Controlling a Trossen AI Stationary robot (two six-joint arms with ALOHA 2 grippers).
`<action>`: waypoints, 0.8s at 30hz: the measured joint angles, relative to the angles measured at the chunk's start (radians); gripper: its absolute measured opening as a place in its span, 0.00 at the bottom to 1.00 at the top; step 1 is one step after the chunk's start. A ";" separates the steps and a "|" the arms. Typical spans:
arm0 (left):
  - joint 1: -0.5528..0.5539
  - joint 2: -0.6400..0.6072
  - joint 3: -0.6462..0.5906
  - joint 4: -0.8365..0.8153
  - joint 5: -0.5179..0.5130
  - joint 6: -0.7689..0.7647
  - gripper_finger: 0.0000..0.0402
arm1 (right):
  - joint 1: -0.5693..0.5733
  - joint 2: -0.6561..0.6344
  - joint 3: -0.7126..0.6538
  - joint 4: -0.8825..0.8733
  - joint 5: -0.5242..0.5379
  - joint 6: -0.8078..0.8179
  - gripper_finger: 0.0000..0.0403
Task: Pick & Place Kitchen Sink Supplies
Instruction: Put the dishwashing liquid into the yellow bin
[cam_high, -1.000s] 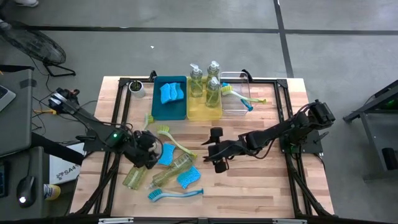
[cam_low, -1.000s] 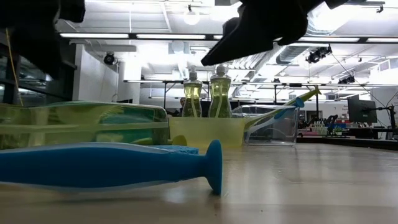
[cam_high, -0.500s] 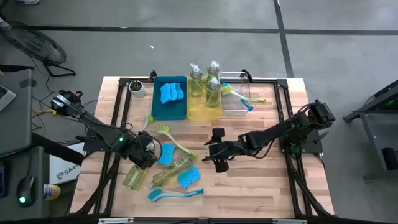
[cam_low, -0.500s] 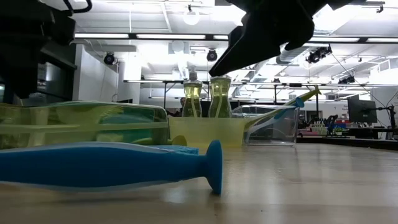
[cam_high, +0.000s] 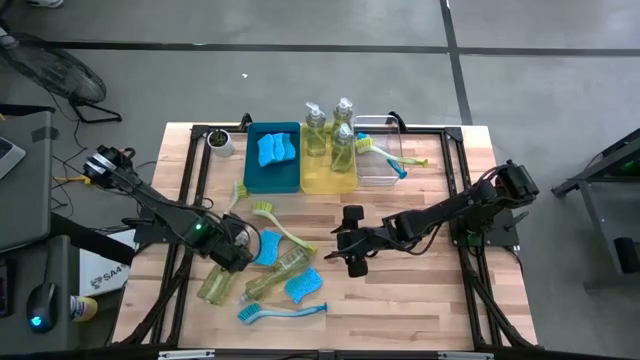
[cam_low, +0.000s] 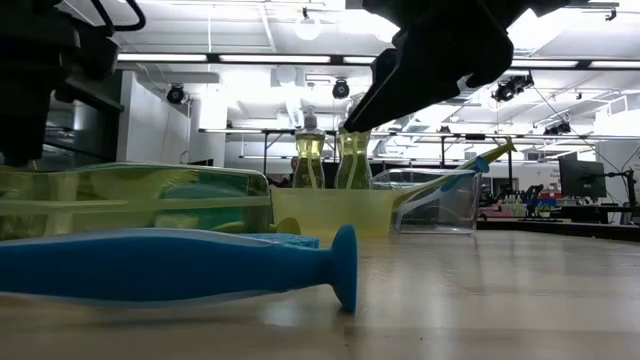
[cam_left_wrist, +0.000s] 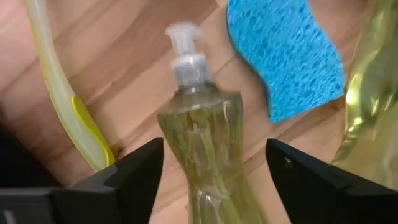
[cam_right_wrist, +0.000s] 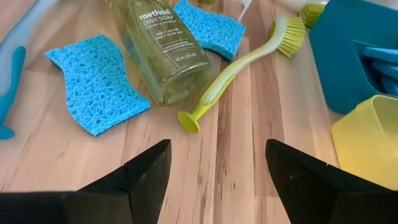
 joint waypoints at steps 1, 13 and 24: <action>0.000 0.006 0.000 0.000 0.005 -0.001 0.72 | 0.000 0.000 0.000 -0.002 0.000 0.000 0.63; 0.001 0.142 0.000 0.002 0.021 -0.081 0.87 | 0.000 0.000 0.000 -0.005 -0.016 0.026 0.63; 0.110 0.262 0.000 0.082 0.027 0.010 0.87 | 0.000 0.000 -0.001 -0.017 -0.021 0.052 0.63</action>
